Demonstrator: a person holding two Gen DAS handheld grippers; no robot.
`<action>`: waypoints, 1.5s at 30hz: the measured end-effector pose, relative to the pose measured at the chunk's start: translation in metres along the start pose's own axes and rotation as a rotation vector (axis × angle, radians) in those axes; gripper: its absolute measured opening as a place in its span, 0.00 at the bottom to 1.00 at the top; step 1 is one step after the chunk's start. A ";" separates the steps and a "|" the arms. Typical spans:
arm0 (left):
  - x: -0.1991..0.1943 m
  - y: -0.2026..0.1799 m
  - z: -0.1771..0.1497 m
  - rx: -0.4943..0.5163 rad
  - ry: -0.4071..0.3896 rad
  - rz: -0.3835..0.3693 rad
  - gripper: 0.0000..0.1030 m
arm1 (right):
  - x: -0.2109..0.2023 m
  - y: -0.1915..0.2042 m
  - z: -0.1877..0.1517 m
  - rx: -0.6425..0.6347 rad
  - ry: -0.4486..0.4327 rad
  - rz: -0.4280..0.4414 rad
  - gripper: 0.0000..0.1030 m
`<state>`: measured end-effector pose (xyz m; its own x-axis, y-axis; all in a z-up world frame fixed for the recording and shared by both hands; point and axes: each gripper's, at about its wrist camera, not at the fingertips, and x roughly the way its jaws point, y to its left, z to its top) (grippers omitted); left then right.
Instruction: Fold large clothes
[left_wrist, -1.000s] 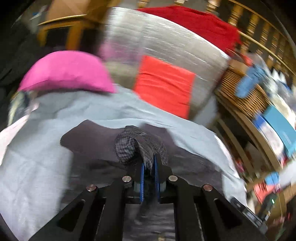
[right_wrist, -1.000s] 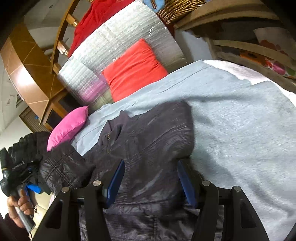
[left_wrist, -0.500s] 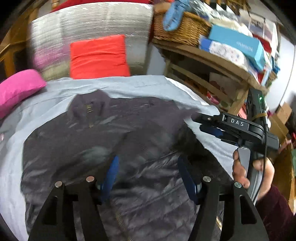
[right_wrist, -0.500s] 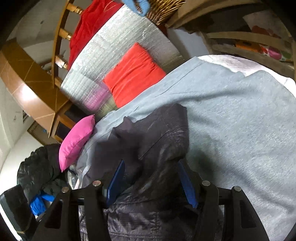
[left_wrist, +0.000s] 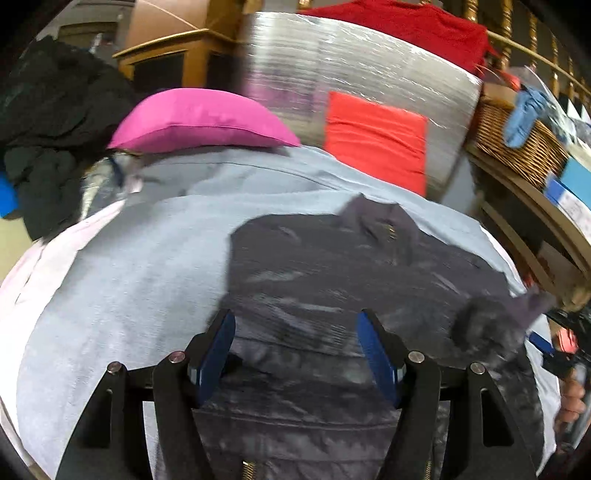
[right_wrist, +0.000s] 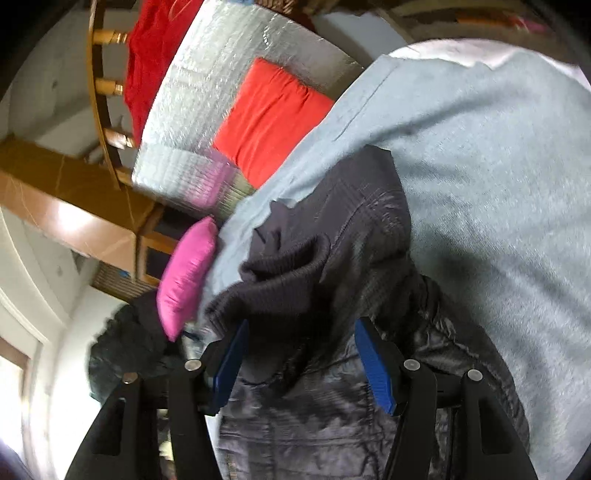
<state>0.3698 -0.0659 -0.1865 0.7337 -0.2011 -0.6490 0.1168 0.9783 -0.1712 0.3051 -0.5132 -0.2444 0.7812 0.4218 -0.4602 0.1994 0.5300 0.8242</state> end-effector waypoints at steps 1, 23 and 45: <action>0.000 0.005 0.000 -0.008 -0.012 0.012 0.67 | -0.003 -0.005 0.000 0.027 0.003 0.031 0.62; 0.053 -0.006 -0.015 -0.010 -0.062 0.089 0.67 | 0.027 -0.007 0.001 0.111 0.003 0.121 0.85; 0.094 -0.022 -0.027 0.180 0.078 0.216 0.72 | 0.099 0.013 0.030 -0.325 -0.009 -0.377 0.17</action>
<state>0.4176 -0.1081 -0.2635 0.7019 0.0168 -0.7121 0.0851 0.9906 0.1072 0.4029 -0.4866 -0.2698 0.6954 0.1508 -0.7026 0.2755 0.8471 0.4545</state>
